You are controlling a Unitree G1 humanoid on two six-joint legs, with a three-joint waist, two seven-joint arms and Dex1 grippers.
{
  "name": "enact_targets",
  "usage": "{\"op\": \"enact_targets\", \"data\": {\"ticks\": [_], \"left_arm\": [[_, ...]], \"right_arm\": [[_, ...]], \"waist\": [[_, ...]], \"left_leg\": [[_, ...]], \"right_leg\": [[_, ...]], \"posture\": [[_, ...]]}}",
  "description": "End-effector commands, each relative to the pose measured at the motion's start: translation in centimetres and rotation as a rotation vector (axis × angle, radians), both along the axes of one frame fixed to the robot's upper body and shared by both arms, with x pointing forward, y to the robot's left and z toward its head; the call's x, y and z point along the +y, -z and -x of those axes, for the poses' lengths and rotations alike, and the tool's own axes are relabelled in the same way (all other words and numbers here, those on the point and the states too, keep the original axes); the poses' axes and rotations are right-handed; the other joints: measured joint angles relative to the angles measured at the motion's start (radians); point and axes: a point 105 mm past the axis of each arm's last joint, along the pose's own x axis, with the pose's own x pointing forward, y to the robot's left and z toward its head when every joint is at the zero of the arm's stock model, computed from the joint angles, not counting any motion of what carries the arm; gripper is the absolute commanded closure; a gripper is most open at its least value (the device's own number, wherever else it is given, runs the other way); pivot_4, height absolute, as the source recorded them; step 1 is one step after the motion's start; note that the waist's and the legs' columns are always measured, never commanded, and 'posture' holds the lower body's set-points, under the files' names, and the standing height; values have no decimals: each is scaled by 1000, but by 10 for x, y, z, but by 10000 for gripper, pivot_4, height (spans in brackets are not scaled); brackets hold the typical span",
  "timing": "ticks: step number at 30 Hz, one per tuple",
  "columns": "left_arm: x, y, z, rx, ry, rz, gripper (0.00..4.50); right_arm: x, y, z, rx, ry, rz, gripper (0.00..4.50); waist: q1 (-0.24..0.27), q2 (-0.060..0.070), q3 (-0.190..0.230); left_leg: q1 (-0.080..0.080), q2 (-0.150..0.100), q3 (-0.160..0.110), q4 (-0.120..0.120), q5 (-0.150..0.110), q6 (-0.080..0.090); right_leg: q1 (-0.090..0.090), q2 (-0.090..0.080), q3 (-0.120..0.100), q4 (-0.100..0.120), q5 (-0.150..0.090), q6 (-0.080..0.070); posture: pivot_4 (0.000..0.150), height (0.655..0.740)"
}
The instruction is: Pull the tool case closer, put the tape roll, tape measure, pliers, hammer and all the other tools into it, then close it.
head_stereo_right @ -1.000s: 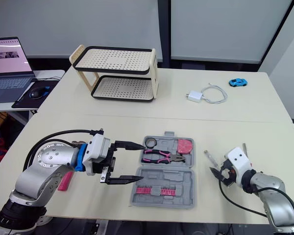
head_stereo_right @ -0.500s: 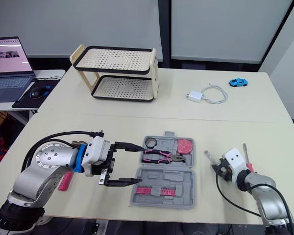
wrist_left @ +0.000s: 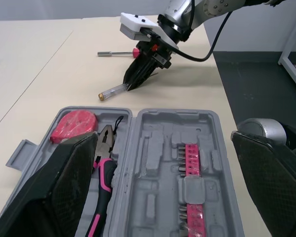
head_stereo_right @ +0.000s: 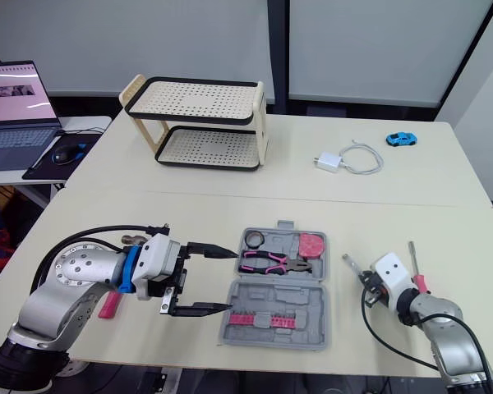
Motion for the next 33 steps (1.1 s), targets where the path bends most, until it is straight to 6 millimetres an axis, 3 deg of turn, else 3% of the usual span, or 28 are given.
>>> {"op": "enact_targets", "data": {"ticks": [1,4,8,12,17,26,33], "left_arm": [[9,-8,-3,-53,-24,-6,0],[17,-10,-6,-49,-57,-15,0],[34,-8,-8,-41,-102,-68,0],[51,7,-1,-46,-73,-195,0],[58,16,5,-37,-35,-270,0],[51,18,7,-28,-35,-273,0],[49,17,8,-29,-39,-279,0]], "right_arm": [[-5,-17,-1,-53,-19,49,42443],[5,-41,-1,-94,-109,104,42443],[36,-76,10,-78,-342,200,42443],[64,-90,26,-27,-580,322,42443],[97,-89,29,36,-705,346,42443],[160,-66,18,90,-781,316,42443],[185,-55,11,90,-803,312,42443]], "waist": [[0,0,0],[-1,1,0],[-9,1,1],[-8,1,1],[0,0,1],[-1,-1,2],[-1,-1,2]], "left_leg": [[0,0,0,0,0,0],[0,0,0,0,0,0],[0,0,0,0,0,0],[0,1,-1,-1,0,0],[-2,1,0,-1,0,0],[-7,1,0,-1,0,0],[-8,1,-1,-1,0,0]], "right_leg": [[0,0,0,0,0,0],[0,0,0,0,0,0],[-1,0,0,1,0,0],[-1,1,-1,0,0,-1],[-3,0,0,-1,-1,-1],[-8,0,-1,-1,-1,-1],[-9,0,-1,0,-1,-1]], "posture": [[1500,7350],[1500,7350],[1500,7350],[1500,7350],[1500,7350],[1500,7350],[1500,7350]]}}
